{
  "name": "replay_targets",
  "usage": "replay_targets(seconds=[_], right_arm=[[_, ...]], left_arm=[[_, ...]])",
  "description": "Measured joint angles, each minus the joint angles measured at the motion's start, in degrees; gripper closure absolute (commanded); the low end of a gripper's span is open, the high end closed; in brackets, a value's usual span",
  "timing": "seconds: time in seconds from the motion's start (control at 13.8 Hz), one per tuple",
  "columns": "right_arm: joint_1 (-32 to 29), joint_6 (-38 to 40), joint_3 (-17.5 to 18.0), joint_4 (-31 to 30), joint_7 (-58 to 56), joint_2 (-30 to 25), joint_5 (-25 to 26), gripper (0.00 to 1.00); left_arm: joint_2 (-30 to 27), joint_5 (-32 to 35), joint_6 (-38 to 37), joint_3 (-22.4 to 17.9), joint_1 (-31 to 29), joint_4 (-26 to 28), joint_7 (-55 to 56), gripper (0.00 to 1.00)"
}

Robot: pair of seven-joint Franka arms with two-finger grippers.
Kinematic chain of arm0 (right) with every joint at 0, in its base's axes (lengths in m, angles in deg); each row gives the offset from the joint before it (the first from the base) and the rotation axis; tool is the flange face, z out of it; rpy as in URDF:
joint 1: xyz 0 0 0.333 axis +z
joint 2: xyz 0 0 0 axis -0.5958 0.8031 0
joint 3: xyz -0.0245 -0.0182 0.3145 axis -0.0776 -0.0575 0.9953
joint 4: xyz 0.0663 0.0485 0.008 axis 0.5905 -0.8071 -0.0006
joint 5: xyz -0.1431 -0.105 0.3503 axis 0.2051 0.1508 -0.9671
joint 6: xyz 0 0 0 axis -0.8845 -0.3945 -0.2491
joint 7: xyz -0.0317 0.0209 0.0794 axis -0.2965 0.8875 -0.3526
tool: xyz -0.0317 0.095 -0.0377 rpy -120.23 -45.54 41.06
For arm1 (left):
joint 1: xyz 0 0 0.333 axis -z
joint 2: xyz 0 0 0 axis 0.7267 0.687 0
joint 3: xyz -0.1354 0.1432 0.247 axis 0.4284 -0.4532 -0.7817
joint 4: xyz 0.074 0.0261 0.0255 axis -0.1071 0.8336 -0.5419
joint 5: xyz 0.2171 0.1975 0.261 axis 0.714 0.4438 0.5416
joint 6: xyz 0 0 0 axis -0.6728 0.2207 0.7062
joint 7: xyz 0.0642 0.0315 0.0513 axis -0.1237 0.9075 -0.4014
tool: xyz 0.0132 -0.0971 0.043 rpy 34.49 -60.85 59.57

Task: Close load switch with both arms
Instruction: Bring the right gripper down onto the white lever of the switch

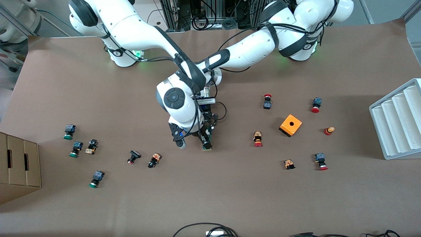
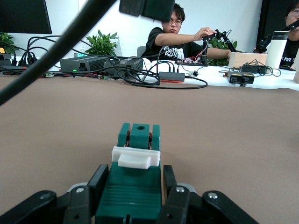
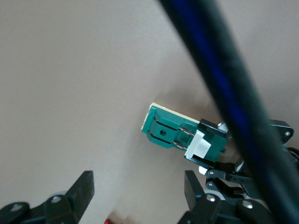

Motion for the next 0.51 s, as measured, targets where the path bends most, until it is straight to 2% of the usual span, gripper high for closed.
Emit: replay_targets(seconds=[0.29, 0.51], right_arm=[[2.2, -5.1, -0.9, -5.2, 1.4, 0.0, 0.0, 0.24], [2.6, -7.9, -0.9, -7.9, 1.7, -0.1, 0.0, 0.26]], left_arm=[[0.0, 0.0, -0.2, 0.0, 0.0, 0.1, 0.0, 0.53], [0.0, 0.0, -0.2, 0.0, 0.0, 0.1, 0.0, 0.57]])
